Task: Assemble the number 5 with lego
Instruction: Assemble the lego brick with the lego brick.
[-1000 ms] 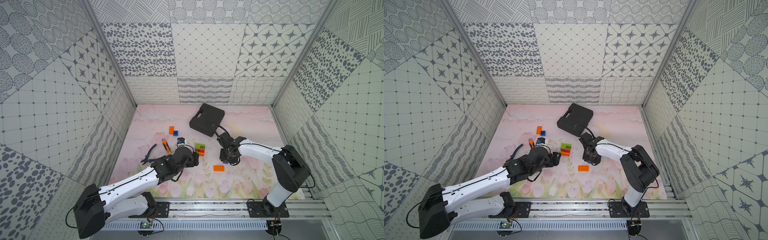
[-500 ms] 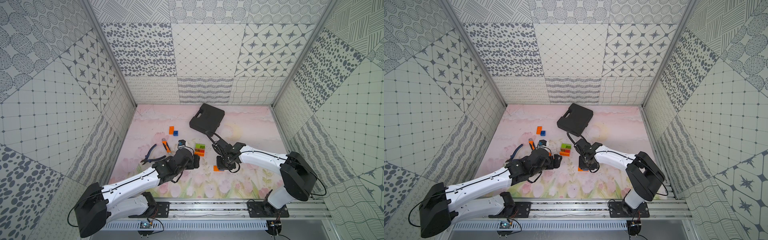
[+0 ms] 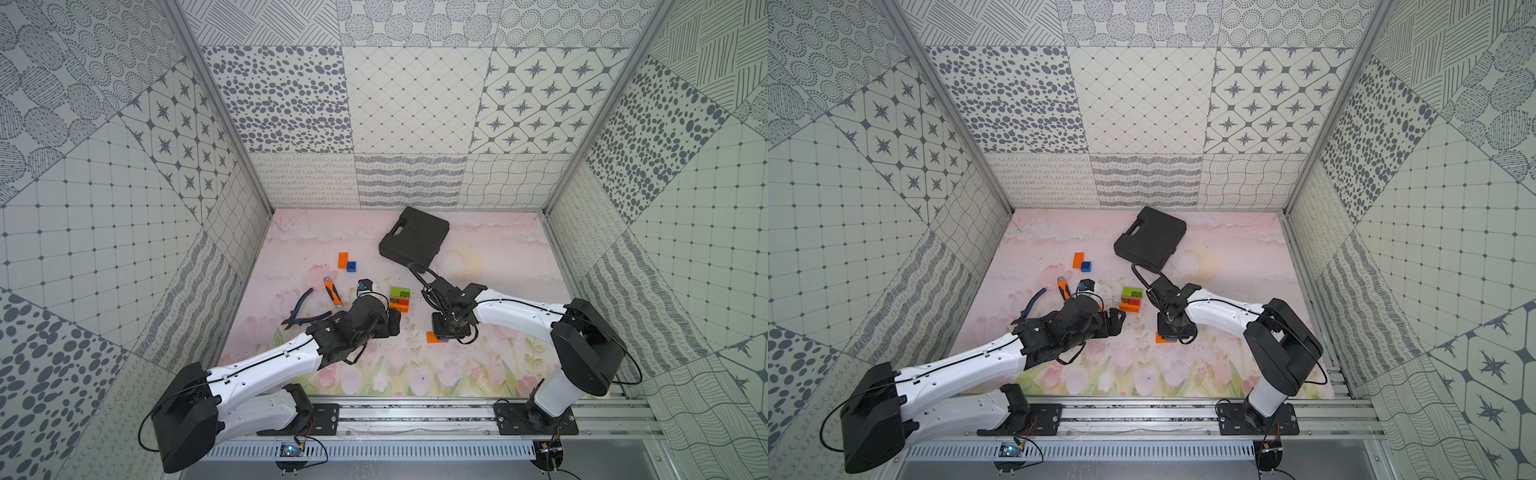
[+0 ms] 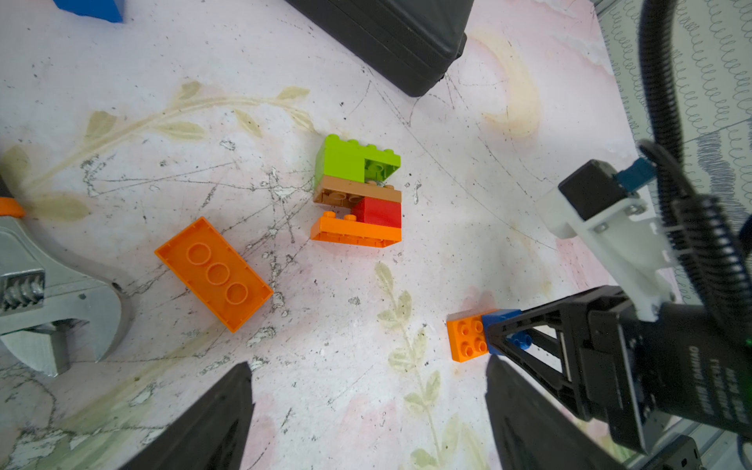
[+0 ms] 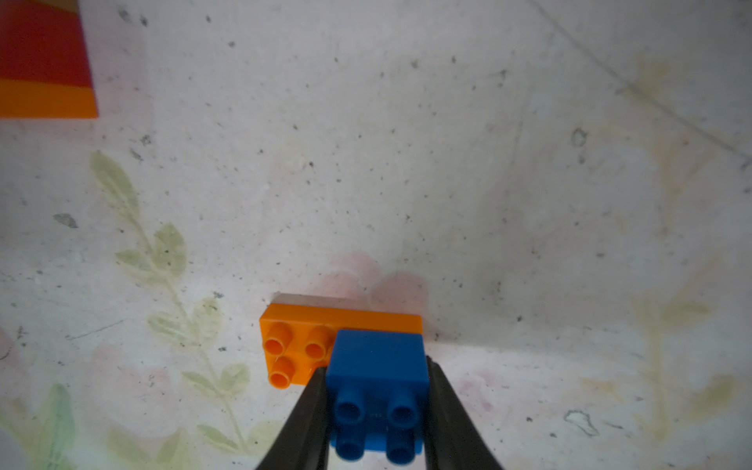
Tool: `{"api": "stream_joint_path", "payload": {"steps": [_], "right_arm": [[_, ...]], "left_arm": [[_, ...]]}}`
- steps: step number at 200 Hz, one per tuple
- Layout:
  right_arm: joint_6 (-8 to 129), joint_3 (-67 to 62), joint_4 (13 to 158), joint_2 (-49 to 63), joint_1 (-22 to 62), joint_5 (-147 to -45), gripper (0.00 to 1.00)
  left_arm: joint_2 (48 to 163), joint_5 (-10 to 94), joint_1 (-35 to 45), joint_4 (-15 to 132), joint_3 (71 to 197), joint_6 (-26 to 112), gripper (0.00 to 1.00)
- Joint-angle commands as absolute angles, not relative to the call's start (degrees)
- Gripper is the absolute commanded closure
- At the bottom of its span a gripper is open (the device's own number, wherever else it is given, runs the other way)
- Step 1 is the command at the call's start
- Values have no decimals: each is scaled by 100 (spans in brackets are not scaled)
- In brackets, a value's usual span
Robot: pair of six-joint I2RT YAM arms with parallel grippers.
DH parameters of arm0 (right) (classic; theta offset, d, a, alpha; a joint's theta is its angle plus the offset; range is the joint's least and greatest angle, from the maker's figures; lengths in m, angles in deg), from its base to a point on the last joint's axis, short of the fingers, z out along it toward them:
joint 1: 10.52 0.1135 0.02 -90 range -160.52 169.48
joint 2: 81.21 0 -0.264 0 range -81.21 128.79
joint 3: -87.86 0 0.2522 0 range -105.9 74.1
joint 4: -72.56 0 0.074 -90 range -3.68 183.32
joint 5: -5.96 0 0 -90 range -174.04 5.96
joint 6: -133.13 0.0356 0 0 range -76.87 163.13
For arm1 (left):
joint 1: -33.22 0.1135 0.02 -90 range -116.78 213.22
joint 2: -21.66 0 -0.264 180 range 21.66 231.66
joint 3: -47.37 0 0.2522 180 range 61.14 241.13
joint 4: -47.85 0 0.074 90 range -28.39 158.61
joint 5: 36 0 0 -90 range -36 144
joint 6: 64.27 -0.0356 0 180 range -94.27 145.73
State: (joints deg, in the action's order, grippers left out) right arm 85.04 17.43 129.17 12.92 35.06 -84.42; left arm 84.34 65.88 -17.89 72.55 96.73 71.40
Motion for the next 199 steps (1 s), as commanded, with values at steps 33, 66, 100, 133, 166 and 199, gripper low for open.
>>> {"api": "stream_joint_path", "payload": {"steps": [33,66,100,133,166,199], "right_arm": [[8626,2154,12620,2046,3533,-8528,70],[8654,2098,12738,2215,3531,-8413,65],[8746,1967,12653,1788,3536,-8619,59],[8662,1648,12830,1393,3544,-8658,53],[8690,1573,13046,1187,3540,-8543,49],[8717,1632,13001,1003,3541,-8496,48]], "left_arm": [[8579,6490,-1723,7171,9882,7039,7],[8661,6512,-1716,7249,9969,7018,7],[8701,6525,-1721,7241,10015,6986,7],[8845,6451,-1719,7274,10210,6881,7],[9002,6362,-1714,7325,10334,6865,8],[9066,6270,-1716,7329,10376,6869,8]]}}
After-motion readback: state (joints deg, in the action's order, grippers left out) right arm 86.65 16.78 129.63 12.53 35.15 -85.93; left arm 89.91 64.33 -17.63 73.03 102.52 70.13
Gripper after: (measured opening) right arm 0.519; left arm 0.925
